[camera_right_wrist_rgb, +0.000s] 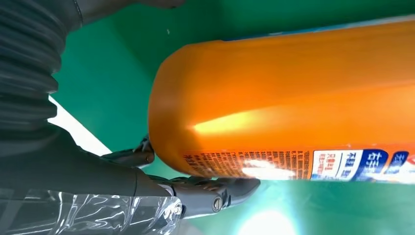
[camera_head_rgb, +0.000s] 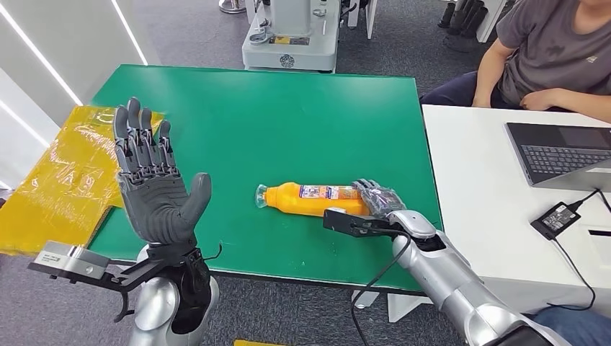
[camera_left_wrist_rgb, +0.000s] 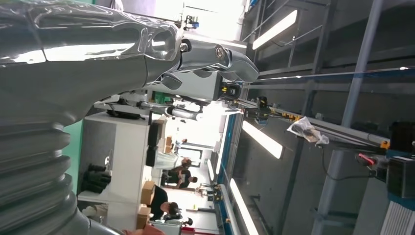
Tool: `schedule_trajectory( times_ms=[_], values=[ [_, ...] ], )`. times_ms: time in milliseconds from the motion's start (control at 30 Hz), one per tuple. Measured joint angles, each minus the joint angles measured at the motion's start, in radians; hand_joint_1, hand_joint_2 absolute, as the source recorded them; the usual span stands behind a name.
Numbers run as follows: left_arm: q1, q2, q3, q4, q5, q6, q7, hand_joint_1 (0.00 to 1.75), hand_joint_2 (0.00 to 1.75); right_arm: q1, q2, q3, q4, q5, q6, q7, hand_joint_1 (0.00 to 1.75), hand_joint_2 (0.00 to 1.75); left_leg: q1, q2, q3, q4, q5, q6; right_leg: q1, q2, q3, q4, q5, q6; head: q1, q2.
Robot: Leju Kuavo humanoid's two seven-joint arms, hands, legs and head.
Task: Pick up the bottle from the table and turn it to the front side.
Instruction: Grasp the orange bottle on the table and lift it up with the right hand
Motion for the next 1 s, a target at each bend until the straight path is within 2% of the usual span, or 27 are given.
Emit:
schedule_trajectory(
  times_ms=[167, 400, 667, 1000],
  values=[
    [0.002, 0.000, 0.000, 0.000, 0.001, 0.000, 0.000, 0.00, 1.75, -0.035, 0.000, 0.007, 0.001, 0.014, 0.056, -0.010, 0.00, 1.75, 0.000, 0.000, 0.000, 0.000, 0.000, 0.000, 0.000, 0.000, 0.000, 0.000, 0.000, 0.000, 0.000, 0.000],
    [0.002, -0.001, -0.001, 0.000, 0.001, -0.002, 0.008, 0.00, 1.75, -0.081, 0.005, 0.015, 0.006, 0.017, 0.077, -0.039, 0.00, 1.75, 0.000, 0.000, 0.000, 0.000, 0.000, 0.000, 0.000, 0.000, 0.000, 0.000, 0.000, 0.000, 0.000, 0.000],
    [0.002, -0.001, -0.001, 0.000, -0.001, -0.003, 0.010, 0.00, 1.75, -0.145, 0.043, 0.028, 0.018, 0.013, 0.126, -0.062, 0.00, 1.75, 0.000, 0.000, 0.000, 0.000, 0.000, 0.000, 0.000, 0.000, 0.000, 0.000, 0.000, 0.000, 0.000, 0.000],
    [0.004, -0.001, -0.001, 0.000, 0.002, 0.015, 0.000, 0.00, 1.75, -0.192, 0.094, 0.039, 0.067, -0.037, 0.193, -0.136, 0.00, 1.75, 0.000, 0.000, 0.000, 0.000, 0.000, 0.000, 0.000, 0.000, 0.000, 0.000, 0.000, 0.000, 0.000, 0.000]
  ],
)
